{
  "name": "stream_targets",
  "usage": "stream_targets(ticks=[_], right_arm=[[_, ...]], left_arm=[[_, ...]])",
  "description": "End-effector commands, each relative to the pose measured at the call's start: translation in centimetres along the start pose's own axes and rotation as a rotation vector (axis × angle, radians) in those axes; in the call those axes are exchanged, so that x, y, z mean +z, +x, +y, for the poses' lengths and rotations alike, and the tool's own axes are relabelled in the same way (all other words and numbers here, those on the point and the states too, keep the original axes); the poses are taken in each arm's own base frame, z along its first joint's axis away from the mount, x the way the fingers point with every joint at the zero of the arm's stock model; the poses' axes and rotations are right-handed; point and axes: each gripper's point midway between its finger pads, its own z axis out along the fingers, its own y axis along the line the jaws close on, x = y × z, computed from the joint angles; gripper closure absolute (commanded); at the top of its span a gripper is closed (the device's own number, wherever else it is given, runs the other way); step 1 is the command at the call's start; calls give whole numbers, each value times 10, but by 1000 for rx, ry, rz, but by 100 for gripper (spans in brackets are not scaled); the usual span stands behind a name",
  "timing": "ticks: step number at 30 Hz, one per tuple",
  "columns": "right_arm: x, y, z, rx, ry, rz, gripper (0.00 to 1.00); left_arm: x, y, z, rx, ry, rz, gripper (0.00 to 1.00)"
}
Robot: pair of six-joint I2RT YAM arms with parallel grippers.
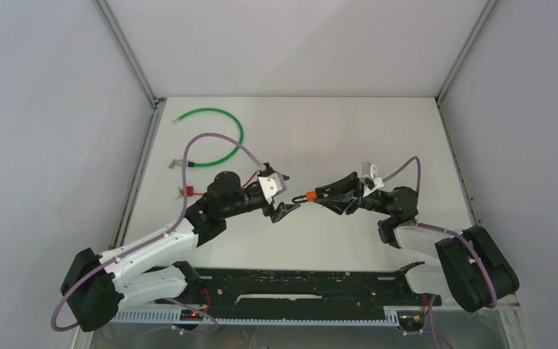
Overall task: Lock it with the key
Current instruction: Lock the lock.
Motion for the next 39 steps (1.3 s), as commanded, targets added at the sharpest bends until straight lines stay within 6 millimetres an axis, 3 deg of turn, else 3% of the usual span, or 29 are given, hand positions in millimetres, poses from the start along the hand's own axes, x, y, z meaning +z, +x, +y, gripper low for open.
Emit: stream_targets(ticks=[1, 2, 4, 7, 9, 12, 15, 16, 20, 24, 27, 33, 39], right_arm=[[8, -26, 0, -97, -27, -66, 100], [7, -27, 1, -97, -27, -66, 100], [7, -28, 0, -98, -24, -70, 100], [7, -31, 1, -102, -20, -76, 100], [6, -31, 1, -105, -15, -79, 100], [6, -31, 0, -105, -9, -79, 100], [5, -30, -2, -102, -4, -78, 100], [5, -30, -2, -101, -2, -78, 100], [5, -31, -5, -101, 15, -85, 100], [3, -33, -10, -100, 45, -94, 100], [2, -32, -10, -101, 51, -95, 100], [2, -33, -11, -96, 55, -98, 100], [3, -32, -12, -90, 58, -97, 100]], left_arm=[[-8, -23, 9, 24, -59, -89, 8], [-11, -24, 8, 33, -65, -104, 3], [-14, -27, 8, 32, -76, -133, 3], [-14, -32, 10, 8, -84, -154, 25], [-14, -36, 11, -34, -76, -173, 29], [-14, -44, 6, -91, -4, -224, 24], [-14, -48, 9, -166, 30, -256, 3], [-14, -52, 9, -180, 44, -275, 1], [-20, -58, 18, -252, 37, -346, 0], [-31, -60, 50, -413, -93, -389, 0], [-39, -59, 61, -445, -147, -403, 0], [-53, -71, 53, -398, -145, -466, 0], [-50, -69, 45, -455, -27, -514, 0]])
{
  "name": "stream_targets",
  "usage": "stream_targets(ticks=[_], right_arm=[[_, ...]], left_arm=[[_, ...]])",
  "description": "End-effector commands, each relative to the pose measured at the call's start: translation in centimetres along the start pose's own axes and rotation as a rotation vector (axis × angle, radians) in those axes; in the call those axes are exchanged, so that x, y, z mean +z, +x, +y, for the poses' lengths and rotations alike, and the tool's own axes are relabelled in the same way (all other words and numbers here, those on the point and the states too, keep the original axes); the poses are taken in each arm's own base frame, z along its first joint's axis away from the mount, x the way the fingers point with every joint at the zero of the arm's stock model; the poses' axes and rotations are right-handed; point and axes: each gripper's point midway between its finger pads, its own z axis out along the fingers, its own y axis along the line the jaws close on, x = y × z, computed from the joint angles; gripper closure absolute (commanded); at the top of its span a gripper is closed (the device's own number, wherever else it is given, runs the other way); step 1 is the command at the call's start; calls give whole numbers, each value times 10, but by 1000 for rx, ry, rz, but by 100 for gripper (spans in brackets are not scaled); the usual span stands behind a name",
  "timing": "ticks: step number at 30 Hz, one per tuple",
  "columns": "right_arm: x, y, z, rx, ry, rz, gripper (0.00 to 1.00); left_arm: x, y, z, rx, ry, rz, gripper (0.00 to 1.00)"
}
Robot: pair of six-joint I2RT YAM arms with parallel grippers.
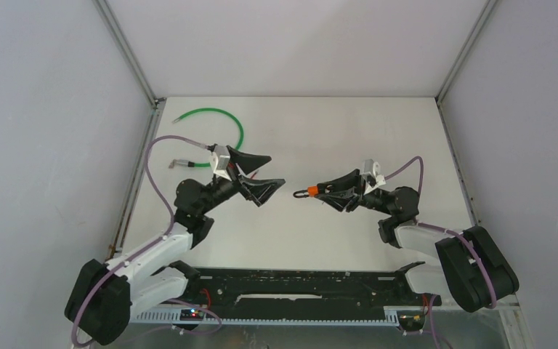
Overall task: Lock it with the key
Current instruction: Lock the lock.
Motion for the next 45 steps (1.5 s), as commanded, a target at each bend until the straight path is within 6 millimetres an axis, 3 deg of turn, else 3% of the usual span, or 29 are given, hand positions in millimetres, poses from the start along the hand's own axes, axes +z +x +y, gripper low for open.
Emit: stream_targets(ticks=[1, 5, 9, 15, 20, 24, 45], right_arm=[[5, -27, 0, -89, -1, -79, 100], [4, -28, -3, -80, 15, -83, 100], [4, -29, -5, -66, 22, -85, 100], [4, -32, -7, -50, 37, -98, 100], [6, -34, -9, -27, 54, -110, 100], [8, -32, -6, -25, 39, -106, 100], [15, -28, 2, -20, -7, -91, 100]], left_arm=[[-1, -3, -8, -40, 98, -35, 0], [-3, 13, -21, 21, 219, -3, 0], [-12, 13, -35, 120, 315, -79, 0], [-7, 37, -28, 184, 323, 33, 0], [-3, 77, -19, 345, 247, 259, 0], [-1, 74, -27, 333, 264, 220, 0], [11, 88, -15, 270, 223, 277, 0]])
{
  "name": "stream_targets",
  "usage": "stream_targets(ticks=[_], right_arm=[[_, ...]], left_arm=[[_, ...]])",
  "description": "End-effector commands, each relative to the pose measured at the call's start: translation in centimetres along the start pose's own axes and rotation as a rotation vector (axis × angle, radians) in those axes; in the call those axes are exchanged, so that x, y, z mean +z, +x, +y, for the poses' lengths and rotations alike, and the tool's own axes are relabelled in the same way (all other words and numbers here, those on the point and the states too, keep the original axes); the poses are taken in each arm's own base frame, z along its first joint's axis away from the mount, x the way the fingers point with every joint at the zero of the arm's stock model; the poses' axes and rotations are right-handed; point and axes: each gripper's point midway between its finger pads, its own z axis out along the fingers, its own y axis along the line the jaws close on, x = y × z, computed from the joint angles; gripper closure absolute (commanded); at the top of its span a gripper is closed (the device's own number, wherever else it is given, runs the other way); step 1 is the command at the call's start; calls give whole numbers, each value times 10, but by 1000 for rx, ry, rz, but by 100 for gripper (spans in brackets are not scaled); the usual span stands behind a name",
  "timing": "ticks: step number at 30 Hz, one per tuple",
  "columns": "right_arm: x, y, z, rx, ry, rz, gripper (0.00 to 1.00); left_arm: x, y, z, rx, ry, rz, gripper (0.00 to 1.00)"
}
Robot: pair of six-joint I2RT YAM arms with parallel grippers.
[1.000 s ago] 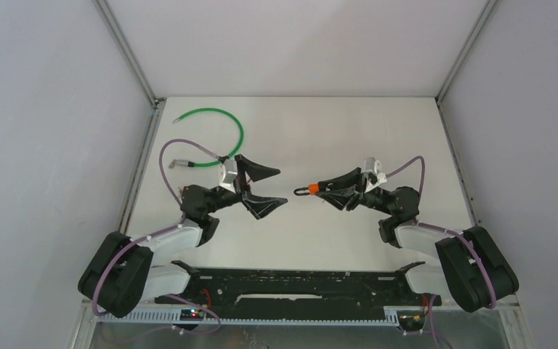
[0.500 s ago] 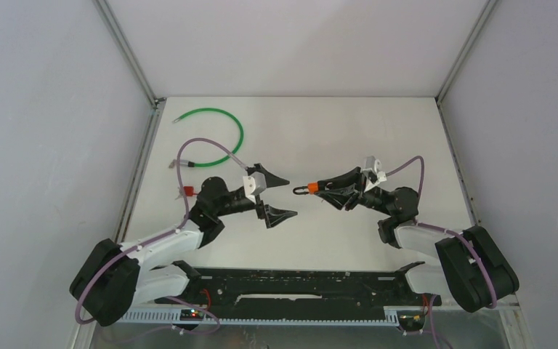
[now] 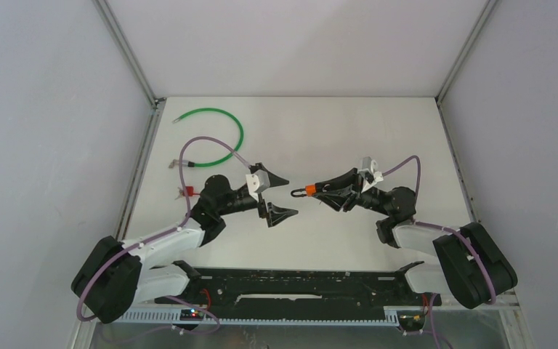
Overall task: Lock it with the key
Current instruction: Lock the lock.
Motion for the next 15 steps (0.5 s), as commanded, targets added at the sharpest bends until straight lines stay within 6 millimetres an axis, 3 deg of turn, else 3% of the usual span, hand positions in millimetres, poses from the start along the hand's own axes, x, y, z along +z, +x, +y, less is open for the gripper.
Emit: stream_targets(ticks=[1, 15], right_arm=[[9, -30, 6, -91, -42, -77, 100], [9, -28, 5, -88, -42, -73, 100]], left_arm=[[6, -24, 8, 63, -18, -47, 0], [10, -21, 9, 50, -20, -45, 3]])
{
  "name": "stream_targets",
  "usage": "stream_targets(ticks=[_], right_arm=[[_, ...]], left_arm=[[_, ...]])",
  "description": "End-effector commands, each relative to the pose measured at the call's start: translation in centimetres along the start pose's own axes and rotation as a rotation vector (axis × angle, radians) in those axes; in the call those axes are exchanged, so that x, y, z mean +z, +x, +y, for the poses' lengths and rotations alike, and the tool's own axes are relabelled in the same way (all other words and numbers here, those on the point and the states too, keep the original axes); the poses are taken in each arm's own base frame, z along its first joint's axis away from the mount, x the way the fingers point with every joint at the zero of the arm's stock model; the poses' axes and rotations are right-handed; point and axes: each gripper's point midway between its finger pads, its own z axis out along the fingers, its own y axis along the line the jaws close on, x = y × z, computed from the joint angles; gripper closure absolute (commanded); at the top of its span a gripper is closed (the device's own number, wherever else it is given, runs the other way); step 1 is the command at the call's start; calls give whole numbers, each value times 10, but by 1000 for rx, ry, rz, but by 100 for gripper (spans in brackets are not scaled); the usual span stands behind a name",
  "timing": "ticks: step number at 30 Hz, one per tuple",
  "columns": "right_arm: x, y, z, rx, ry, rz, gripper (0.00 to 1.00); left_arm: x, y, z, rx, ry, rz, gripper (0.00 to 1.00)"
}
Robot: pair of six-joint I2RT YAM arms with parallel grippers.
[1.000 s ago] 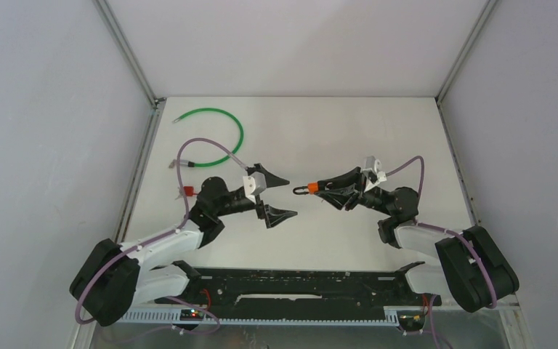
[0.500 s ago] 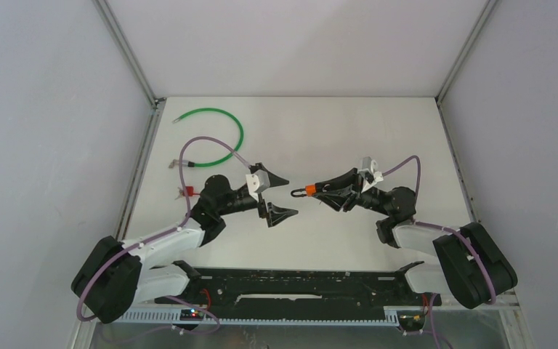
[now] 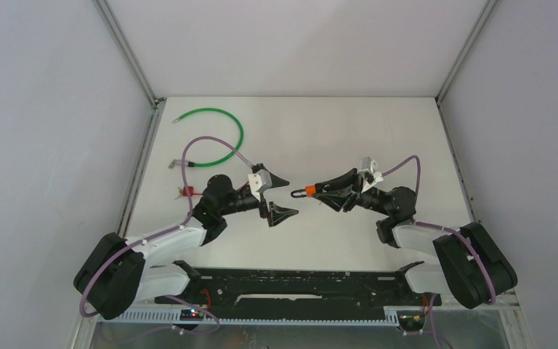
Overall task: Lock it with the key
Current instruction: Lock the lock.
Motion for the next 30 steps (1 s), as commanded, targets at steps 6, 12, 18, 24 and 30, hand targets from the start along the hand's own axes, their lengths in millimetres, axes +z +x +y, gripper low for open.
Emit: stream_targets(ticks=[6, 12, 18, 24, 30], right_arm=[[9, -28, 3, -89, -34, -73, 100], [9, -28, 4, -92, -39, -73, 100], [9, -29, 9, -80, -69, -63, 100], [11, -31, 13, -61, -93, -57, 100], [10, -29, 11, -64, -88, -53, 100]], left_arm=[[8, -32, 6, 66, -10, -85, 2], [5, -32, 8, 83, -46, -87, 0], [6, -33, 7, 77, -46, -101, 0], [3, -35, 4, 102, -40, -107, 0], [6, -37, -4, 93, 18, -118, 6]])
